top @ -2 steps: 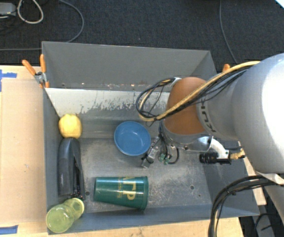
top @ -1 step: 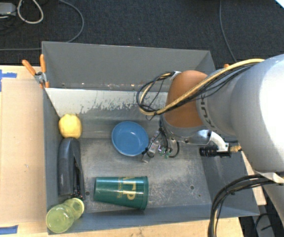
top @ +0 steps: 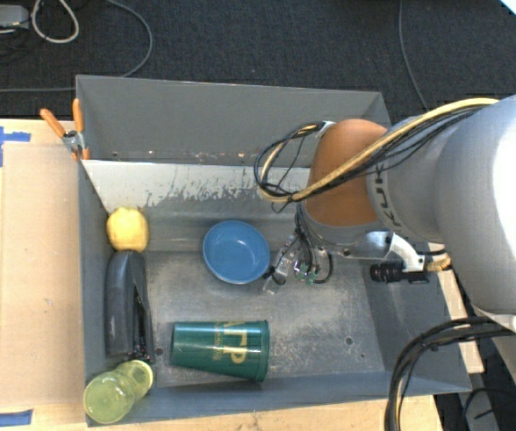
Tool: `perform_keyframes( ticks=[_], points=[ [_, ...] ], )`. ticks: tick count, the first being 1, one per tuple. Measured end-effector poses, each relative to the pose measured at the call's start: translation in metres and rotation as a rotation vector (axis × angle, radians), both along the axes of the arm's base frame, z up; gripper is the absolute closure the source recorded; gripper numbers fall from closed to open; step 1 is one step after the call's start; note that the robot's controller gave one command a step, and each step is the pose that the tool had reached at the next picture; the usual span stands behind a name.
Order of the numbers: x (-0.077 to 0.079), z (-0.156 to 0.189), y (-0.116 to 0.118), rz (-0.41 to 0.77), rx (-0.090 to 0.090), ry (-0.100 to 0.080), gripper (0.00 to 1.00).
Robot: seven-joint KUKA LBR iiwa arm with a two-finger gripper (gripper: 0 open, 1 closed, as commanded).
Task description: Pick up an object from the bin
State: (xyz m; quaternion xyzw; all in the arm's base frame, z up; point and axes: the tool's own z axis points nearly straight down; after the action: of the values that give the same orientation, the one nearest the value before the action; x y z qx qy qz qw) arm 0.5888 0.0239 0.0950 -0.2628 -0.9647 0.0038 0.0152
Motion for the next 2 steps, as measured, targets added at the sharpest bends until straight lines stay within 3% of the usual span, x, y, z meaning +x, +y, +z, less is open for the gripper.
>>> perform_keyframes(
  ticks=[1,2],
  points=[
    [-0.006,0.003,0.01,0.078,0.002,-0.003,1.0],
    [-0.011,0.089,-0.003,0.04,0.001,-0.019,1.0]
  ],
)
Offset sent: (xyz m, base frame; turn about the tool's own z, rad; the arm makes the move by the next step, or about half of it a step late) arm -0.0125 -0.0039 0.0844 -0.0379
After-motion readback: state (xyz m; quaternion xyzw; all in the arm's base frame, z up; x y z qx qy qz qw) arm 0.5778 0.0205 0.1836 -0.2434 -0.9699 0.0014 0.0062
